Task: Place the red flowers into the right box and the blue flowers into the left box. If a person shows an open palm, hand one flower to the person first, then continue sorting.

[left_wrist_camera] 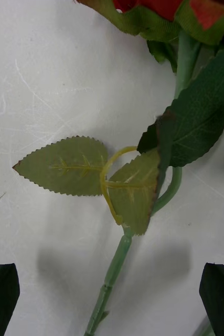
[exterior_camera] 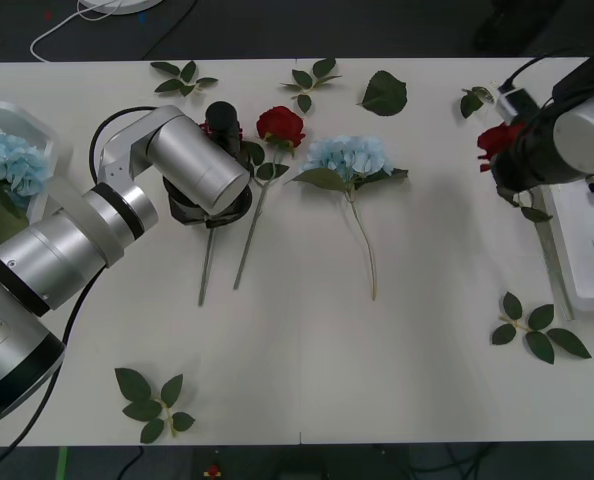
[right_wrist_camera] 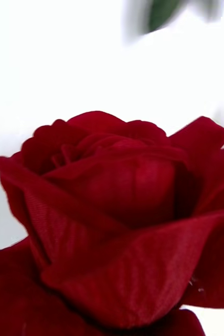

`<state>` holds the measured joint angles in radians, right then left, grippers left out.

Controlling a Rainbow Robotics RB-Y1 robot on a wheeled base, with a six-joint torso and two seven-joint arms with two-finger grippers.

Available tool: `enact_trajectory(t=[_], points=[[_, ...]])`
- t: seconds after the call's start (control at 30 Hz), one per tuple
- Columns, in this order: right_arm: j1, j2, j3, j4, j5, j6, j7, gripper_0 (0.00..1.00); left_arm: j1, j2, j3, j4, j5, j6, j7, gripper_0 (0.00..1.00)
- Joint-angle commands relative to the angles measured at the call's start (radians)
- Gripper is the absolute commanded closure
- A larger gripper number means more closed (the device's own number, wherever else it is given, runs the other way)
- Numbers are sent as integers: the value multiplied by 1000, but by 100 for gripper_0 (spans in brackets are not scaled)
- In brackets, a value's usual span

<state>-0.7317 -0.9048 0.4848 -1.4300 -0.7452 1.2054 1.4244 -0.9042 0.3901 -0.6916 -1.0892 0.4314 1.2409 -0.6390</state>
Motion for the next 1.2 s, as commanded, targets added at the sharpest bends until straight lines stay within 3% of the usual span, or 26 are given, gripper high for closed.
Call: enact_trajectory(t=[0.03, 0.3, 0.33, 0.37, 0.43, 0.47, 0.7, 1.03, 1.07, 1.1, 1.13, 1.2], points=[[-90, -151, -26, -30, -13, 11, -73, 100, 28, -4, -5, -8, -26, -18, -36, 0], [-104, -304, -25, 66, 93, -61, -70, 100, 59, 4, -5, -8, -51, -49, -36, 0], [-104, -310, -26, 100, 109, -84, -68, 100, 59, 6, -5, -8, -49, -49, -36, 13], [-104, -312, -25, 140, 121, -113, -67, 100, 60, 6, -5, -8, -49, -49, -36, 38], [-104, -313, -26, 194, 136, -152, -64, 100, 62, 6, -5, -8, -49, -47, -37, 73], [-107, -312, -25, 238, 150, -179, -61, 100, 62, 7, -5, -8, -51, -49, -37, 98], [-107, -287, -25, 405, 196, -280, -47, 100, 64, 19, -5, -8, -51, -49, -39, 100], [-106, -232, -25, 459, 259, -334, -68, 97, 62, 36, -3, -8, -80, -49, -37, 100], [-107, -229, -25, 459, 259, -339, -75, 64, 62, 39, 0, -9, -80, -49, -37, 100], [-107, -229, -25, 459, 260, -343, -90, 22, 62, 44, 7, -9, -82, -49, -39, 100], [-106, -226, -25, 459, 262, -351, -105, 0, 60, 50, 23, -11, -82, -49, -41, 100], [-107, -226, -25, 459, 262, -360, -111, 0, 53, 62, 44, -14, -80, -47, -47, 100]])
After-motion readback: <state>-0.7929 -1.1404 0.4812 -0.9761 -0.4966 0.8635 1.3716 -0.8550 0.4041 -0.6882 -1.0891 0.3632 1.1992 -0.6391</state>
